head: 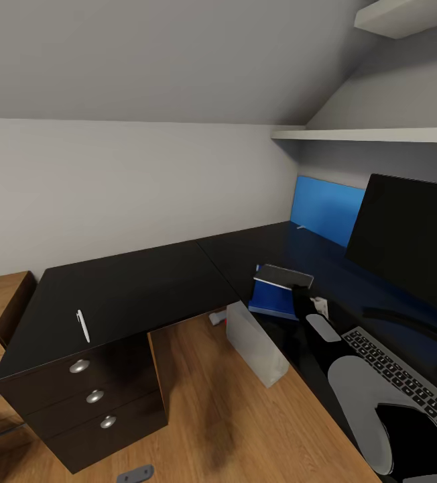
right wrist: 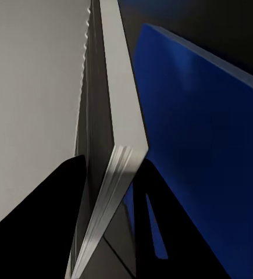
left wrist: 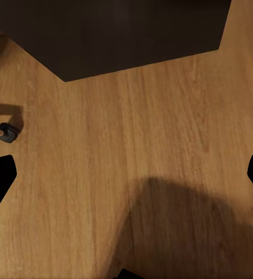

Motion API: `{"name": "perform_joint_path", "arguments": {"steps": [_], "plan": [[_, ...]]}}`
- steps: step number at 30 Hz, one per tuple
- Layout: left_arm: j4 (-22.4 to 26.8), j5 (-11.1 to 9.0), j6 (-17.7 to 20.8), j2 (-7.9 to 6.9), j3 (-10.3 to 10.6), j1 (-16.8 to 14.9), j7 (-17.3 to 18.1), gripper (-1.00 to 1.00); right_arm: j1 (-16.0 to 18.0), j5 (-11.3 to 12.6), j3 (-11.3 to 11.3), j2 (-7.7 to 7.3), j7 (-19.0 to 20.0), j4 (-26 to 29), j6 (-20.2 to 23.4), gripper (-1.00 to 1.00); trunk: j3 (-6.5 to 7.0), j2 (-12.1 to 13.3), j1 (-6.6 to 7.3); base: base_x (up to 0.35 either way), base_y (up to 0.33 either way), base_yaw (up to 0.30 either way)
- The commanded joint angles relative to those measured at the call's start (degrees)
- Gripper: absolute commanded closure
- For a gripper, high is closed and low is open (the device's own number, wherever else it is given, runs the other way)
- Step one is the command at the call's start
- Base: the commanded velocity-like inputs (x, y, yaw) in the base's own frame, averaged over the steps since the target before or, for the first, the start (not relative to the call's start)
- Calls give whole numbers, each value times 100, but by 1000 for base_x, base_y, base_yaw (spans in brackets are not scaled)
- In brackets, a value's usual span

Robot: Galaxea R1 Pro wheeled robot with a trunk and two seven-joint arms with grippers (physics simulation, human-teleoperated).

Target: In the bedroom, organize the workspace by keeping the computer under the desk, ensuring the monitor is on the desk, placing the keyboard on the desk next to the monitor, placing the mouse on the desk next to the keyboard, moving the folder from the swivel chair onto the desk next to the mouse, stacking the notebook on top of the folder with the pen on top of the notebook, and positioning the swivel chair next to the desk.

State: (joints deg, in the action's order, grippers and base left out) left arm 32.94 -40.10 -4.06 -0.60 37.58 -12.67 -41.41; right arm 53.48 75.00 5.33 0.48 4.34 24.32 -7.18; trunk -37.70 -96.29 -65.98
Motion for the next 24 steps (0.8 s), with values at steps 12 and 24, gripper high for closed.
{"name": "perform_joint_path", "arguments": {"steps": [12,24], "plan": [[2,-59,-42,-9,47,-7,-34,-100,5,58,-37,5,-275,-11,-4,100,-5,-3,1,0,0,0],[4,-53,-54,-10,47,-7,-34,-100,5,59,-56,5,-369,-22,6,100,-5,-3,1,30,0,0]]}}
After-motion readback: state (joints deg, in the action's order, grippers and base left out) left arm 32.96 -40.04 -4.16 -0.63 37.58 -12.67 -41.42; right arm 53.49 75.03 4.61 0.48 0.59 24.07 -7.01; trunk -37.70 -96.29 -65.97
